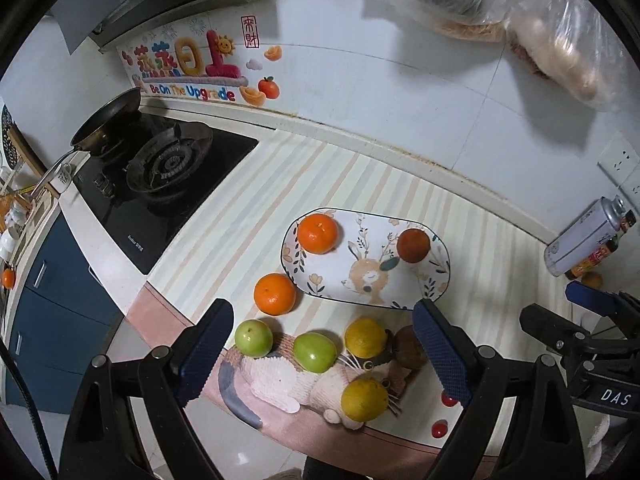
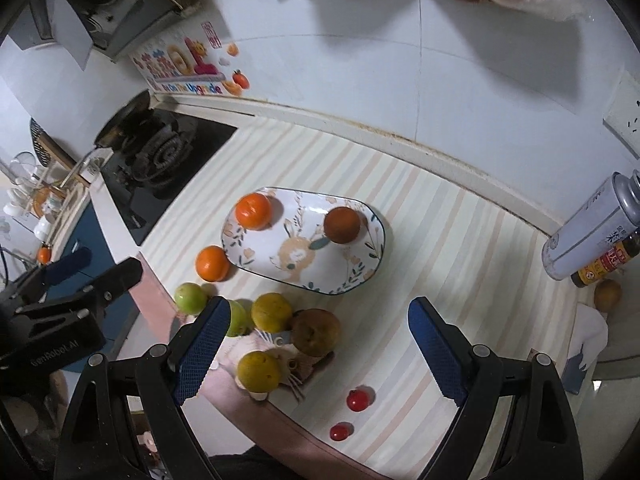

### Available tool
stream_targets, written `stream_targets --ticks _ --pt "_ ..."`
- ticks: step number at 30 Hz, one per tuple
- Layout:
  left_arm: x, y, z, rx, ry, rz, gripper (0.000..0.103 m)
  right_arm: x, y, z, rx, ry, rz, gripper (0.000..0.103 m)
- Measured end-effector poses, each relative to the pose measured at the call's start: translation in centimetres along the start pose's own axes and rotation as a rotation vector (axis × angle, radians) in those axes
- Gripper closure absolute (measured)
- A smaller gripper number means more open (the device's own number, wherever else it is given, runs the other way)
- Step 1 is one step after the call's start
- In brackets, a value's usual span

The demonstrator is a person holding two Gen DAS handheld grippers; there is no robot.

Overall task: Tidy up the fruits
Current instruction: 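Withdraw both tools from the plate back toward the fruit pile, then grasp a brown apple with the right tool while the left grasps a yellow citrus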

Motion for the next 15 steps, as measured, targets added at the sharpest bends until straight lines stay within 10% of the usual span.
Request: stream_targets --ticks 15 --pt "-10.0 0.5 6.7 -0.033 0.209 -0.173 0.001 -17.4 -4.6 5.4 -0.197 0.327 -0.107 0.017"
Point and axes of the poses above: each gripper's, at about its wrist camera, not at the fingertips, and x roughly against the way its jaws point, y to its left, z to its underside, the point moved 5 cm from there along -x, roughly the way its jaws point, and after that the axes turned 6 degrees about -z, right-handed, at the moved point
